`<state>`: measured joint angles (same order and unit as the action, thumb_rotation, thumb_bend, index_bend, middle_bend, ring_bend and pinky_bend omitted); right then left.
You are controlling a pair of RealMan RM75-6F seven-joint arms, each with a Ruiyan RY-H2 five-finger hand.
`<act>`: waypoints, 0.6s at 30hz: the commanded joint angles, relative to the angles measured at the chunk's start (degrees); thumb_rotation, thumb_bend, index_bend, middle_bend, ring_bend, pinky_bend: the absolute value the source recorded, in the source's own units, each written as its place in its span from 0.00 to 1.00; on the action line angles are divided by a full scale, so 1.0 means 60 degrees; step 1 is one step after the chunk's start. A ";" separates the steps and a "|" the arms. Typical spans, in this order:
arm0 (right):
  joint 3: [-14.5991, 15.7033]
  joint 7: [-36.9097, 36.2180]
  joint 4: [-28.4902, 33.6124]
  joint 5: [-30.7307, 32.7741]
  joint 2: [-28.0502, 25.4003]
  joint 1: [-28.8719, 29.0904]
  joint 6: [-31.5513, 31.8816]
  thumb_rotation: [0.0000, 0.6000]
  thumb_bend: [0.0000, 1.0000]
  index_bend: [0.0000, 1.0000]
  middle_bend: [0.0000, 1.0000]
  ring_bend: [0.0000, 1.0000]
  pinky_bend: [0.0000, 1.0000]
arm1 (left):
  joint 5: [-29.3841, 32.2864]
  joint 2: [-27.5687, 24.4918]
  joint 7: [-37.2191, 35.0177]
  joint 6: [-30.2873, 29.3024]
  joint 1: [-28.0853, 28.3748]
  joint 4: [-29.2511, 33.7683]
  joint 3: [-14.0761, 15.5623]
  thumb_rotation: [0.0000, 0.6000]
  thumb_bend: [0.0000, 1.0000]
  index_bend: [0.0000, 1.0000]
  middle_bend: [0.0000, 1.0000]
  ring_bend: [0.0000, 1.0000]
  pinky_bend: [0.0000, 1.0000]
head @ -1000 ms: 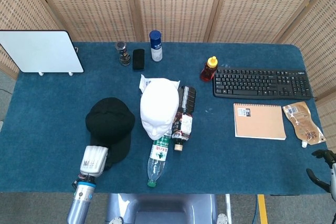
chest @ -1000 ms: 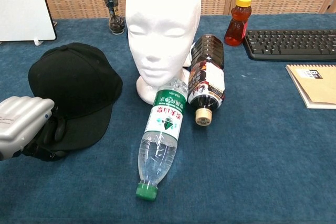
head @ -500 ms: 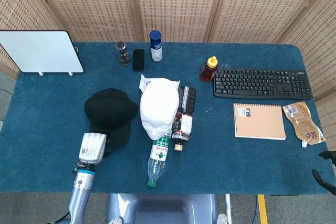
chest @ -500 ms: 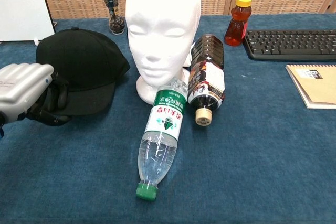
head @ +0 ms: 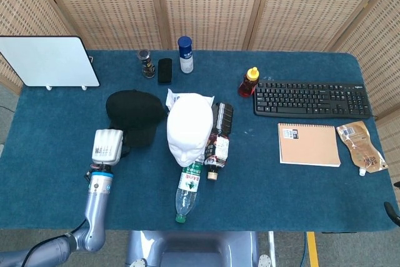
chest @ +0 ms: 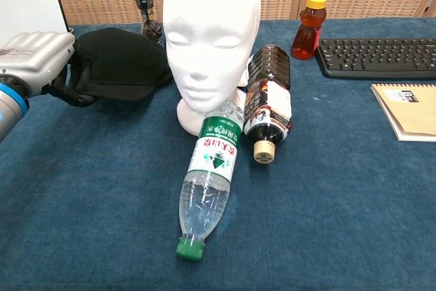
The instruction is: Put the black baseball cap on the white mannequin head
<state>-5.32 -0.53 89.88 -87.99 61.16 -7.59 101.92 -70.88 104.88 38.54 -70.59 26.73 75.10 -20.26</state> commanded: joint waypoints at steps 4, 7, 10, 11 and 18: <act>-0.0047 0.0131 0.0143 -0.0004 -0.0109 -0.0074 0.0126 1.00 0.23 0.40 0.46 0.50 0.58 | 0.0585 0.0354 -0.0439 0.0515 0.0738 -0.1179 -0.0362 1.00 0.21 0.64 0.69 0.56 0.71; -0.0092 0.0175 0.0186 0.0036 -0.0152 -0.0122 0.0211 1.00 0.23 0.40 0.46 0.50 0.58 | 0.0669 0.0434 -0.0683 0.0611 0.0987 -0.1561 -0.0430 1.00 0.22 0.64 0.67 0.54 0.70; -0.0127 0.0219 0.0236 0.0054 -0.0185 -0.0144 0.0253 1.00 0.23 0.40 0.46 0.50 0.58 | 0.0897 0.0466 -0.0974 0.1008 0.1225 -0.1906 -0.0453 1.00 0.24 0.64 0.60 0.43 0.63; -0.0131 0.0240 0.0253 0.0046 -0.0196 -0.0148 0.0262 1.00 0.23 0.40 0.46 0.50 0.58 | 0.0981 0.0459 -0.1023 0.1182 0.1313 -0.2019 -0.0453 1.00 0.24 0.64 0.56 0.40 0.59; -0.0127 0.0355 0.0383 0.0021 -0.0244 -0.0178 0.0266 1.00 0.23 0.40 0.46 0.50 0.58 | 0.1306 0.0279 -0.1644 0.2005 0.1699 -0.2336 -0.0321 1.00 0.37 0.61 0.47 0.34 0.53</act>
<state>-6.09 1.59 92.17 -87.87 59.70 -8.65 103.51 -63.54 107.00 29.37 -59.33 36.51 61.12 -22.48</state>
